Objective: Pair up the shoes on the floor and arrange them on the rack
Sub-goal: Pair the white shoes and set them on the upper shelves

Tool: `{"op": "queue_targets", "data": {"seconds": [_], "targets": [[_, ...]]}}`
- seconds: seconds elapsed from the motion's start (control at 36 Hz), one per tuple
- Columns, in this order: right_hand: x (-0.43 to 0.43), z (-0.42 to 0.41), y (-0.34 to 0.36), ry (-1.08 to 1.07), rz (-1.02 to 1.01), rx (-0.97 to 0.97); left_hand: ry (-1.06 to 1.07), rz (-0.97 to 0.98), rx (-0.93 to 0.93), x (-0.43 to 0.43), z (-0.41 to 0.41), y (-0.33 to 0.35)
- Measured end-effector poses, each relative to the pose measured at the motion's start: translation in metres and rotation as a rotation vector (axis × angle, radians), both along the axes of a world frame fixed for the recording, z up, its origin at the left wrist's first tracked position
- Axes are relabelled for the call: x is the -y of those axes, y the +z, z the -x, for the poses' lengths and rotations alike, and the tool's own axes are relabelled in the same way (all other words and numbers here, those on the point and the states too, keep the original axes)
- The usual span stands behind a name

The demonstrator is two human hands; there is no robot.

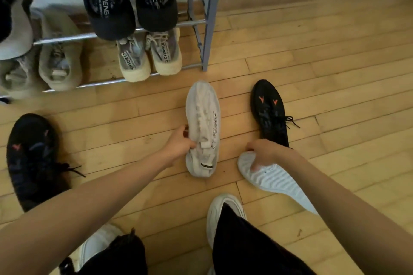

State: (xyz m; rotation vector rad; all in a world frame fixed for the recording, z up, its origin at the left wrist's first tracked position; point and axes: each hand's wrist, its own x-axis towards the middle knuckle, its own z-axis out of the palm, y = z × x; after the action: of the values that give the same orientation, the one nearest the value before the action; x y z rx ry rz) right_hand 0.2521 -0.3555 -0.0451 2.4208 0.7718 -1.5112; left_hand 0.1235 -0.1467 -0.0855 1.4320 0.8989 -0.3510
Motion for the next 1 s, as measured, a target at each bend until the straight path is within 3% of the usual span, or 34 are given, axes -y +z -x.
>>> {"op": "queue_targets", "data": {"seconds": [0.08,0.19,0.36,0.58,0.78,0.92,1.0], "targets": [[-0.003,0.008,-0.003,0.175,0.048,0.069,0.029,-0.002,-0.021,0.001,0.002,-0.001],[-0.010,0.005,0.010,0.164,0.041,0.041,0.048,0.006,-0.002,0.002,0.007,0.000],[-0.035,-0.017,0.076,0.012,-0.298,0.036,-0.028,-0.126,0.044,0.003,0.016,0.010],[-0.101,-0.031,0.113,-0.534,-0.713,0.027,0.008,-0.481,0.216,0.003,0.017,0.044],[-0.151,-0.025,0.095,-1.030,-0.817,-0.157,0.176,-0.440,0.379,-0.017,0.032,0.063],[-0.172,-0.003,0.074,-1.190,-0.851,-0.345,-0.259,-0.681,0.223,-0.035,0.048,0.050],[-0.172,-0.005,0.065,-1.334,-0.974,-0.607,-0.283,-0.807,0.196,-0.048,0.048,0.046]]}}
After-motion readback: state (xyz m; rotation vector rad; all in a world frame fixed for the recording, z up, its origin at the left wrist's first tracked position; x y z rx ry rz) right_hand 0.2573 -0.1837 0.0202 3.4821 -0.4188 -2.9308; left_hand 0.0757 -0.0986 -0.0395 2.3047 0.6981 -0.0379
